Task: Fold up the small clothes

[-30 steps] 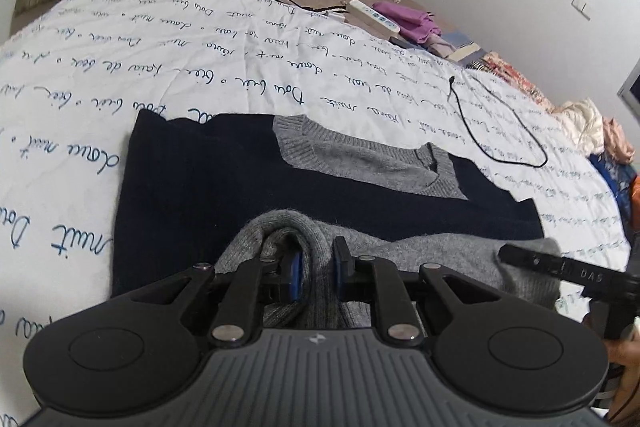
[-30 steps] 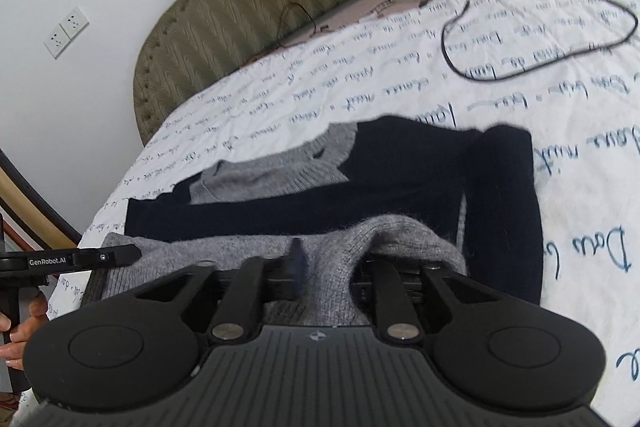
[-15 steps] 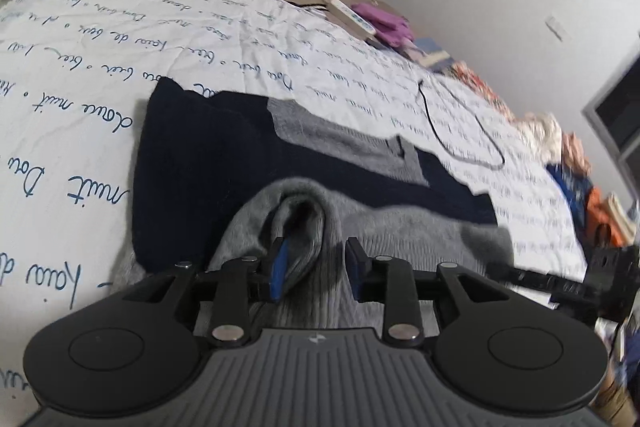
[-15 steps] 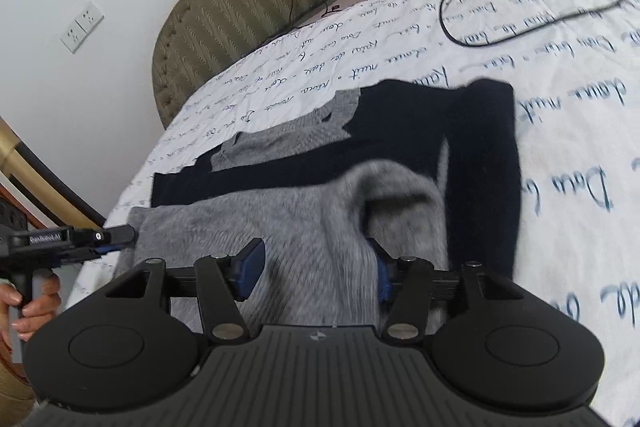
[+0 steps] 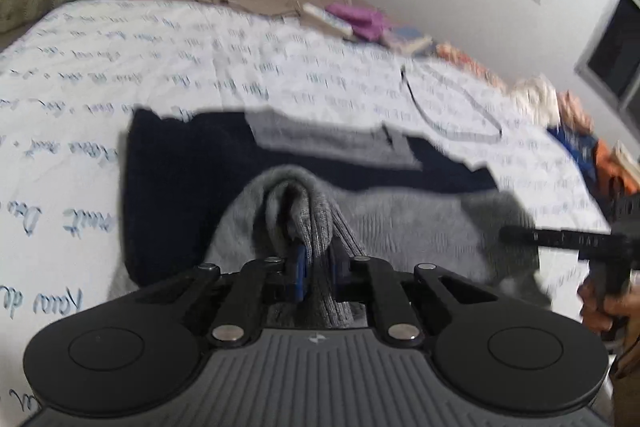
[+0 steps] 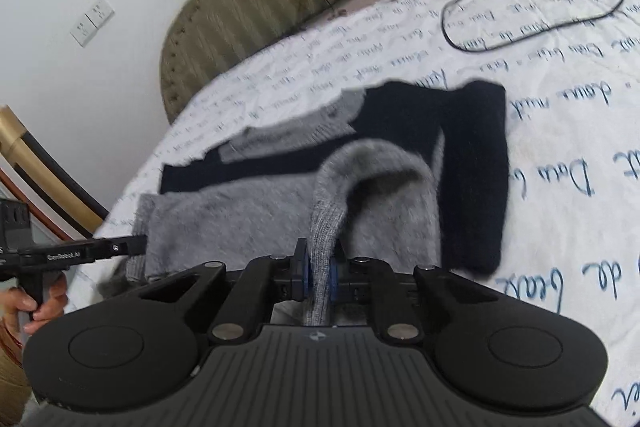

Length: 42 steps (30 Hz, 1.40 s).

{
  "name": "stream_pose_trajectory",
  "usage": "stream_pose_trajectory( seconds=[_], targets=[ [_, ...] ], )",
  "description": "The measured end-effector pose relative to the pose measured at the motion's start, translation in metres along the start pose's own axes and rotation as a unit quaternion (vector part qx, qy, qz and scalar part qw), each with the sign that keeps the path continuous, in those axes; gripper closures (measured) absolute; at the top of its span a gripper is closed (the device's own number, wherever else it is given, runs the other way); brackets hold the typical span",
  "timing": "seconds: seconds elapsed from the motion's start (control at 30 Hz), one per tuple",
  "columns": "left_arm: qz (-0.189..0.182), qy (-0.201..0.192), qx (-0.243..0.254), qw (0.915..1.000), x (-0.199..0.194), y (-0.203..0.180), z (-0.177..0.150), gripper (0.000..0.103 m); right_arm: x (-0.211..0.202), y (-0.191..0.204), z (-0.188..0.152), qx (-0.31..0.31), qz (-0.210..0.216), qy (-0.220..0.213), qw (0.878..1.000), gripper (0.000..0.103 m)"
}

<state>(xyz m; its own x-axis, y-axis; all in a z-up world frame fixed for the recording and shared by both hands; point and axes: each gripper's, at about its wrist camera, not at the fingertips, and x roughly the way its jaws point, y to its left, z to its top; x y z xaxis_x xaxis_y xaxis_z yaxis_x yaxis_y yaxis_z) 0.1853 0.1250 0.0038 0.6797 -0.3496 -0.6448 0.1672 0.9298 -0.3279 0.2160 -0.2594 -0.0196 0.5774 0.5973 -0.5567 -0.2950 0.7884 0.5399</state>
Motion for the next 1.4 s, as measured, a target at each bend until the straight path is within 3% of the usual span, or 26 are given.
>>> stream_pose_trajectory(
  seconds=[0.2, 0.5, 0.57, 0.67, 0.8, 0.87, 0.97, 1.03, 1.1, 1.17, 1.23, 1.27, 1.33, 1.4],
  targets=[
    [0.012, -0.061, -0.038, 0.9973, -0.009, 0.011, 0.031, 0.093, -0.006, 0.001, 0.033, 0.008, 0.016, -0.049, 0.999, 0.091],
    [0.047, -0.079, -0.097, 0.9911, 0.024, 0.033, 0.063, 0.093, 0.016, -0.037, 0.073, 0.120, 0.028, -0.097, 0.988, 0.092],
    [0.060, -0.082, -0.119, 0.9876, 0.032, 0.046, 0.068, 0.099, 0.023, -0.049, 0.077, 0.151, 0.019, -0.107, 0.983, 0.092],
    [0.076, -0.065, -0.140, 0.9850, 0.047, 0.063, 0.072, 0.099, 0.035, -0.070, 0.078, 0.192, -0.002, -0.117, 0.974, 0.092],
    [0.108, -0.056, -0.157, 0.9800, 0.053, 0.076, 0.067, 0.099, 0.047, -0.097, 0.072, 0.251, -0.019, -0.112, 0.961, 0.083],
    [0.122, -0.065, -0.155, 0.9782, 0.045, 0.079, 0.064, 0.099, 0.045, -0.097, 0.067, 0.242, -0.041, -0.118, 0.962, 0.076],
    [0.138, -0.075, -0.142, 0.9774, 0.023, 0.081, 0.062, 0.098, 0.032, -0.085, 0.063, 0.194, -0.055, -0.130, 0.971, 0.060],
    [0.123, -0.065, -0.124, 0.9825, 0.007, 0.078, 0.058, 0.098, 0.018, -0.070, 0.060, 0.147, -0.060, -0.130, 0.979, 0.052],
    [0.094, -0.051, -0.101, 0.9891, -0.010, 0.069, 0.049, 0.097, 0.004, -0.053, 0.054, 0.099, -0.063, -0.126, 0.985, 0.052],
    [0.052, -0.033, -0.075, 0.9952, -0.021, 0.056, 0.039, 0.097, -0.010, -0.043, 0.050, 0.083, -0.028, -0.115, 0.989, 0.049],
    [0.001, -0.011, -0.036, 0.9993, -0.028, 0.037, 0.028, 0.097, -0.013, -0.039, 0.045, 0.097, 0.034, -0.087, 0.991, 0.034],
    [-0.030, 0.006, -0.002, 0.9995, -0.029, 0.025, 0.023, 0.097, -0.011, -0.038, 0.042, 0.109, 0.056, -0.071, 0.990, 0.031],
    [-0.084, 0.057, 0.083, 0.9914, -0.023, -0.004, 0.012, 0.096, 0.001, -0.037, 0.036, 0.123, 0.092, -0.022, 0.988, 0.027],
    [-0.081, 0.085, 0.174, 0.9776, -0.013, -0.033, -0.003, 0.096, 0.018, -0.034, 0.032, 0.122, 0.096, 0.020, 0.988, 0.027]
  ],
)
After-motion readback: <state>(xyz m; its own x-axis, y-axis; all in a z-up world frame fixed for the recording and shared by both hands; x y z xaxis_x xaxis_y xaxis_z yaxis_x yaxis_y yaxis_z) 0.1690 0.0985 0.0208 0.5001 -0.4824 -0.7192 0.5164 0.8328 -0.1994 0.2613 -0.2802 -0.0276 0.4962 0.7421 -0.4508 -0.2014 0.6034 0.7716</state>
